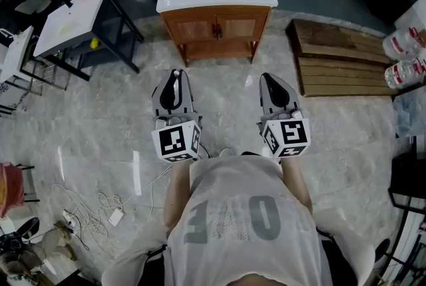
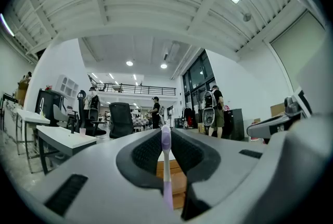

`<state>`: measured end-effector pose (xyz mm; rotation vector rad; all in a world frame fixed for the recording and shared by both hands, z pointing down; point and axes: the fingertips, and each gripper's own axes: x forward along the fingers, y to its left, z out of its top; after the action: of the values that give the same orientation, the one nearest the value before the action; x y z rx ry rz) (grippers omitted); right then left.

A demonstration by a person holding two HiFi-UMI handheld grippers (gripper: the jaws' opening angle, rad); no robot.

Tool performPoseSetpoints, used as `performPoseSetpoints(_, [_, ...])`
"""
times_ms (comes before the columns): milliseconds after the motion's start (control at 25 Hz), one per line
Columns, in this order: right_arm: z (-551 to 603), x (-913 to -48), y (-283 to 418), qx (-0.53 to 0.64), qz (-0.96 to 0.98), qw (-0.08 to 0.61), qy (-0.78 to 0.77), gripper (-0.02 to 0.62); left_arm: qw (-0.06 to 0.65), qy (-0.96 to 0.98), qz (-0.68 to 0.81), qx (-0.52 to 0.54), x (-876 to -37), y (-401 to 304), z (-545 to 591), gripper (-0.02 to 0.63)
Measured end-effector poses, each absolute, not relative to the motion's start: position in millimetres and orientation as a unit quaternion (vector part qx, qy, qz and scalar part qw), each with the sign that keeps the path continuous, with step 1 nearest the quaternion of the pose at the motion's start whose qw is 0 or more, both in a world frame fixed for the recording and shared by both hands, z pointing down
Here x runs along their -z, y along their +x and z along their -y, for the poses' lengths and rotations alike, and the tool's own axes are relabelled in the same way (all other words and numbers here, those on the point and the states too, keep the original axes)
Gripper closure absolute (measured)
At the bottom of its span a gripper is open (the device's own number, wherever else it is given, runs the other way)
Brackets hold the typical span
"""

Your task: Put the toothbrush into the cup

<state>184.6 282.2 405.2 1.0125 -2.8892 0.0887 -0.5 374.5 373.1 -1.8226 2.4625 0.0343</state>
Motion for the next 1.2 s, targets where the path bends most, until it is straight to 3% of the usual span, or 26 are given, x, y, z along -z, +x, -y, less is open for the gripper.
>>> performPoseSetpoints(600, [-221.1,-449.2,139.8,-0.047,0.948,0.058,0.310,0.563,0.056,-0.591,-0.805,-0.020,-394.4,-58.9,-323.2,0.534])
performPoseSetpoints(1200, [-38.3,-445.5,68.5,-0.062,0.949,0.060,0.303,0.563,0.061,-0.583,-0.810,-0.029,-382.9,-135.3,-131.8,0.534])
